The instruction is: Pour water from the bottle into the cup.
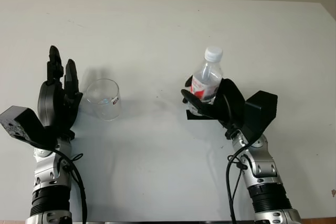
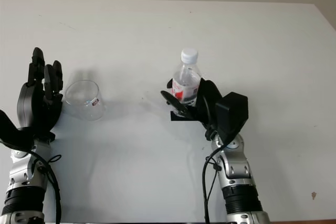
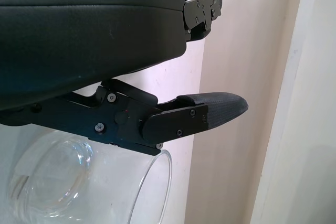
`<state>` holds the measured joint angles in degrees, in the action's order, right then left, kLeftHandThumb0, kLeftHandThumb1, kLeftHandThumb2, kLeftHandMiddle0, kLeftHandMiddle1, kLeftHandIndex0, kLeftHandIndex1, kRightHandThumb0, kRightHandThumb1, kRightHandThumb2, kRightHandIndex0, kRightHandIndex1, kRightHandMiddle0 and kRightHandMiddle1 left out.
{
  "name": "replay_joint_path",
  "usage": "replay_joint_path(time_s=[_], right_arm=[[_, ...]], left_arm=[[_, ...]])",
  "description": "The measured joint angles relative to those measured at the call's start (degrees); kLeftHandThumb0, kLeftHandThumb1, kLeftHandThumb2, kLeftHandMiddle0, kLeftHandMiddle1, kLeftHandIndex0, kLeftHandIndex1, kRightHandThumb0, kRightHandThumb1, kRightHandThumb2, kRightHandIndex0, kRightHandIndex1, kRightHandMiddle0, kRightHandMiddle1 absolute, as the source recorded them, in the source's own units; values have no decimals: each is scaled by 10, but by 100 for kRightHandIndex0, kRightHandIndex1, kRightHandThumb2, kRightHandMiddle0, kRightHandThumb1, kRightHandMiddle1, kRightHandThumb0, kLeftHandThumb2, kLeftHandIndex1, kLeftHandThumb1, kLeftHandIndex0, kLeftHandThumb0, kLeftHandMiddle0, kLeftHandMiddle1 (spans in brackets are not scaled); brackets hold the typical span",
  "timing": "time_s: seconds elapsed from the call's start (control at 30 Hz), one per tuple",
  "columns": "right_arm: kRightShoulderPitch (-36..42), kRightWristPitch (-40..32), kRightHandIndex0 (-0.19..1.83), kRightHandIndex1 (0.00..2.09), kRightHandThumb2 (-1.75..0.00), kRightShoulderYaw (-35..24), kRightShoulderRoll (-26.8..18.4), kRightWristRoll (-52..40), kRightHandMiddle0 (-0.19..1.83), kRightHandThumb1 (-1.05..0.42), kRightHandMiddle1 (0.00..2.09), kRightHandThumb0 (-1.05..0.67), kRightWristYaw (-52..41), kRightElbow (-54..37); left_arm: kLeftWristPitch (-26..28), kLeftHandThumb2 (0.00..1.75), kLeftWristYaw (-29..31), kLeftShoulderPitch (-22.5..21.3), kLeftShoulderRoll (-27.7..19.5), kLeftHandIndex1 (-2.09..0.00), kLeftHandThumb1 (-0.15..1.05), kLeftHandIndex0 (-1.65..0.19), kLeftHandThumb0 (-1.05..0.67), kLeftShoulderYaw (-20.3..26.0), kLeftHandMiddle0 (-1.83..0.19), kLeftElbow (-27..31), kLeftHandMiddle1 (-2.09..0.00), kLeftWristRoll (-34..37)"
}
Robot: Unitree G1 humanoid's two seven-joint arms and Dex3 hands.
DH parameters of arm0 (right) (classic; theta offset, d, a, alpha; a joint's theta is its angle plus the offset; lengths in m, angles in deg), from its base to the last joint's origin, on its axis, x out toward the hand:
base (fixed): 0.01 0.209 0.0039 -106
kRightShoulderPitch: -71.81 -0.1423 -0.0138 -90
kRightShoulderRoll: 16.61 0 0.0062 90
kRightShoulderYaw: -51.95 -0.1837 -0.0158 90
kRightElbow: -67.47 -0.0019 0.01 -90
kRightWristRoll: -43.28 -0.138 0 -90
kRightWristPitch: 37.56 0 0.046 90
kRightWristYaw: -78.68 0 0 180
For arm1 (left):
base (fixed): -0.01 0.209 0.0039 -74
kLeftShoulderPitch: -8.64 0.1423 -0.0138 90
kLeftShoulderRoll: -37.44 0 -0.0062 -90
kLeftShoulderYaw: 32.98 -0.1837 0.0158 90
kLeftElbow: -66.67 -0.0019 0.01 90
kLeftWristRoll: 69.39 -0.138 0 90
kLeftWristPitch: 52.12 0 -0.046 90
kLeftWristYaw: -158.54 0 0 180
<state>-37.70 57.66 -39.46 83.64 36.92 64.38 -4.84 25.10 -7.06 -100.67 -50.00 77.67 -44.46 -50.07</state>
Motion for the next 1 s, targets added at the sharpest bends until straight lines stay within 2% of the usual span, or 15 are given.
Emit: replay_joint_path(time_s=[0.17,0.27,0.3,0.33,0.43,0.53,0.57,0.63,0.7,0.87,1.0], right_arm=[[5,28,-19,131,-5,-1,-3,3,-19,-103,118,-63,-8,11],[8,33,-19,112,-5,-1,-8,9,-19,-102,100,-63,-13,11],[10,34,-19,90,-5,0,-11,12,-19,-101,81,-65,-16,10],[12,36,-19,80,-5,1,-14,14,-19,-100,71,-65,-19,9],[21,38,-19,65,-5,2,-26,19,-19,-99,57,-67,-28,1],[28,45,-17,26,-5,3,-35,20,-18,-97,32,-70,-39,-4],[31,53,-18,11,-6,5,-39,23,-19,-98,16,-76,-44,-4],[37,78,-19,3,-6,11,-54,39,-19,-100,4,-84,-56,-3],[38,99,-19,1,-5,14,-73,57,-19,-99,1,-92,-64,2],[34,118,-19,0,-5,11,-84,66,-19,-98,0,-92,-51,12],[5,126,-19,0,-5,-15,-79,52,-19,-98,0,-94,-13,46]], left_arm=[[-2,58,4,0,-3,-1,105,19,-62,1,12,-4,-5,0],[-3,57,5,0,-4,-1,105,19,-62,2,12,-7,-5,0],[-3,57,5,0,-4,-1,105,19,-62,2,12,-8,-5,0],[-3,57,5,0,-4,-1,105,19,-62,2,12,-8,-5,0],[-3,57,5,0,-4,-1,105,19,-62,2,12,-9,-5,0],[-3,57,5,-1,-4,-1,105,19,-62,2,11,-9,-6,0],[-3,56,5,-1,-4,-1,105,19,-62,2,11,-9,-6,1],[-3,56,4,-1,-4,-2,105,19,-62,2,11,-9,-6,1],[-3,57,3,-1,-4,-1,105,19,-62,2,11,-9,-5,0],[-3,57,3,-1,-4,0,105,19,-62,2,12,-10,-5,0],[-3,57,-2,-1,-3,-1,105,19,-62,2,11,-10,-6,0]])
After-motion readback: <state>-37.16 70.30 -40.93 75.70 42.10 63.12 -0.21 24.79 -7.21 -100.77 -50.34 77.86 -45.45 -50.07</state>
